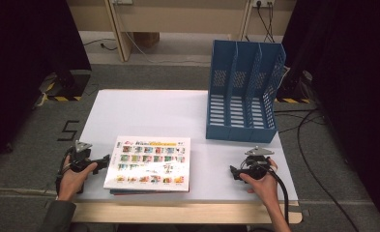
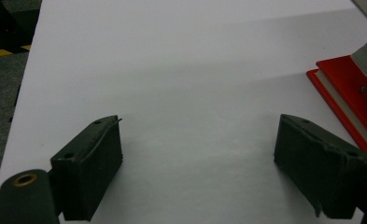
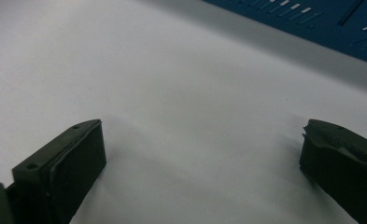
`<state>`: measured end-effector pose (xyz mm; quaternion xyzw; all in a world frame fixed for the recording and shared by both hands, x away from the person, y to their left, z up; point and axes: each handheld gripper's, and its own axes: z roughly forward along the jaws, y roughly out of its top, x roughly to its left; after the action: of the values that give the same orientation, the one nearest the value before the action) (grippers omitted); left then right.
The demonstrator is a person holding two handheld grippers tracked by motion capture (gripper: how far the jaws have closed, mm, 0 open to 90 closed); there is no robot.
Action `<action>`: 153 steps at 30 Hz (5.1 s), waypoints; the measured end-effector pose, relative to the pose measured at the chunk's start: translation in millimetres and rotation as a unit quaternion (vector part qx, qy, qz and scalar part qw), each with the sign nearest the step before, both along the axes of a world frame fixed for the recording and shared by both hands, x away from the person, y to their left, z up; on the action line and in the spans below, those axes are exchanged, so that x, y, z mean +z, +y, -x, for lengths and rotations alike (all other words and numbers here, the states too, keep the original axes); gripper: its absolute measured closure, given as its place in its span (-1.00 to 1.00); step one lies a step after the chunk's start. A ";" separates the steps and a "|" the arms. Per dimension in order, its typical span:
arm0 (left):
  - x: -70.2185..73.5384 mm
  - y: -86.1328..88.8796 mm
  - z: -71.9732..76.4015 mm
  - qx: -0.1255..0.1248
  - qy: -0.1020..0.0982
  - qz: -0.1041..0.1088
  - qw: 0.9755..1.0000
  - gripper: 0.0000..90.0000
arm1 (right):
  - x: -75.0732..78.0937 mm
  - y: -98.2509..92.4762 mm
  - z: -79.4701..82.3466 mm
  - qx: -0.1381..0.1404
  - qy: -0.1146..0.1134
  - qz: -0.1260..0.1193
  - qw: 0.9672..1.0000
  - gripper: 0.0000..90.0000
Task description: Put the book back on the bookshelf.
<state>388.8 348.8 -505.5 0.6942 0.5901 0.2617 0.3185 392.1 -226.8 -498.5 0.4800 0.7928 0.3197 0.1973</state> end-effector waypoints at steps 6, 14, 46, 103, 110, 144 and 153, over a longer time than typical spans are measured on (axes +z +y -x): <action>0.1 0.1 0.1 0.000 0.000 0.001 1.000 -0.68 | 2.8 -2.1 2.0 -0.010 -0.008 -0.004 1.000 -0.69; 1.2 0.3 1.8 -0.011 -0.001 0.008 1.000 -0.67 | 11.6 -0.4 6.0 -0.005 -0.021 -0.047 0.999 -0.65; 38.1 -26.9 20.7 -0.099 -0.016 -0.022 0.995 0.01 | 43.8 60.4 29.6 0.115 -0.038 -0.112 0.986 -0.60; 45.4 -50.5 20.6 -0.151 -0.003 -0.003 0.988 -0.67 | 18.1 114.1 -0.1 0.177 0.109 -0.245 0.947 -0.65; 44.0 -50.7 20.9 -0.150 -0.001 0.006 0.989 -0.64 | 22.6 111.3 -0.9 0.171 0.099 -0.251 0.947 -0.29; 37.8 -25.1 12.6 -0.093 -0.035 0.050 0.994 -0.67 | 126.6 125.2 -24.8 0.252 0.046 -0.202 0.945 0.62; 23.0 -6.4 5.6 -0.049 -0.020 0.039 0.998 -0.67 | 167.8 113.1 -22.5 0.258 0.035 -0.147 0.954 0.62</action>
<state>383.2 342.4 -482.5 0.7038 0.5587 0.2366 0.3697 414.6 -113.7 -330.7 0.2938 0.8405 0.4553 0.0074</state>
